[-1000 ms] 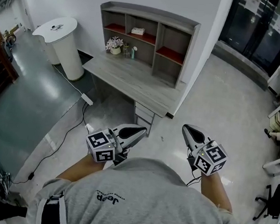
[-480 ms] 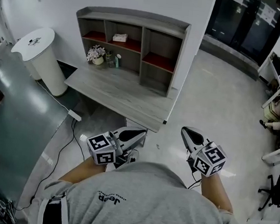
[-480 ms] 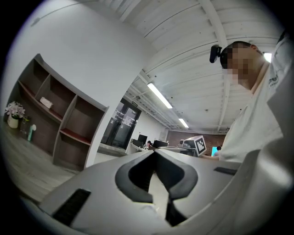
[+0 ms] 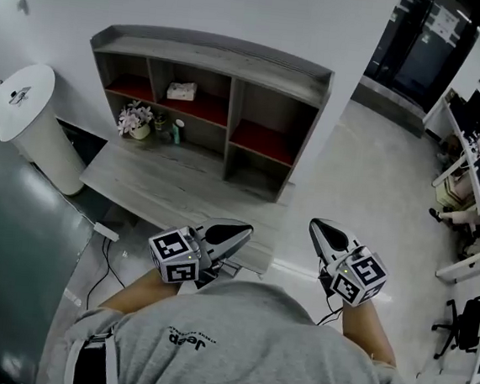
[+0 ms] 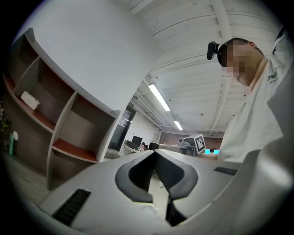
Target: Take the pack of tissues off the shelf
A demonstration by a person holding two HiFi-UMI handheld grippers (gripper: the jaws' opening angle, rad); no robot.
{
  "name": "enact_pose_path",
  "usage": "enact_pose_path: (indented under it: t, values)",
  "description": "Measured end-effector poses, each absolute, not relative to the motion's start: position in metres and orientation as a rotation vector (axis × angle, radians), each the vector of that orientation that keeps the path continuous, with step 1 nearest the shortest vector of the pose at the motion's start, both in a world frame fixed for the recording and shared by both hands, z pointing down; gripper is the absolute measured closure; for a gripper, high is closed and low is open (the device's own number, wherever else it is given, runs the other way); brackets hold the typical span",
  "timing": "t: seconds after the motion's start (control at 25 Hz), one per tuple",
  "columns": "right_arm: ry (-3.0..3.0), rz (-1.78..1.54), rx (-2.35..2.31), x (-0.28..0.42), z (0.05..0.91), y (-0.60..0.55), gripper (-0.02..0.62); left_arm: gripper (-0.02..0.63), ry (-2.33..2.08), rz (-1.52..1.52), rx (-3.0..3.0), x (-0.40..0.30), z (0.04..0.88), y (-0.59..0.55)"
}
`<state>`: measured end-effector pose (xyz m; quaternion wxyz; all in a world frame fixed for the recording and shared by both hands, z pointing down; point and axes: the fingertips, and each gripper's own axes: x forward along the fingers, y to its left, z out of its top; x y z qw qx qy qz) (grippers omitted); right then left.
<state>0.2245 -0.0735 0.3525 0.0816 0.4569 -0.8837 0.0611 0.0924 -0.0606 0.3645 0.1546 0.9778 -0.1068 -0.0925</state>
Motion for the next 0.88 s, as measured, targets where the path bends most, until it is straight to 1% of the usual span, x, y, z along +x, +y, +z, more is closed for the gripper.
enact_pose_path:
  t: [0.24, 0.48, 0.72, 0.88]
  values:
    - [-2.656, 0.17, 1.345, 0.214, 0.351, -0.135, 0.589, 0.594, -0.293, -0.238, 2.785, 0.087, 0.372, -0.129]
    - [-2.687, 0.186, 1.259, 0.204, 0.36, -0.171, 0.588, 0.594, -0.313, -0.222, 2.782, 0.087, 0.374, -0.167]
    - [-2.736, 0.213, 1.127, 0.203, 0.372, -0.204, 0.589, 0.594, -0.444, -0.213, 2.745, 0.088, 0.383, -0.197]
    - [-2.819, 0.157, 0.976, 0.208, 0.373, -0.233, 0.589, 0.594, -0.595, -0.185, 2.753, 0.103, 0.391, -0.219]
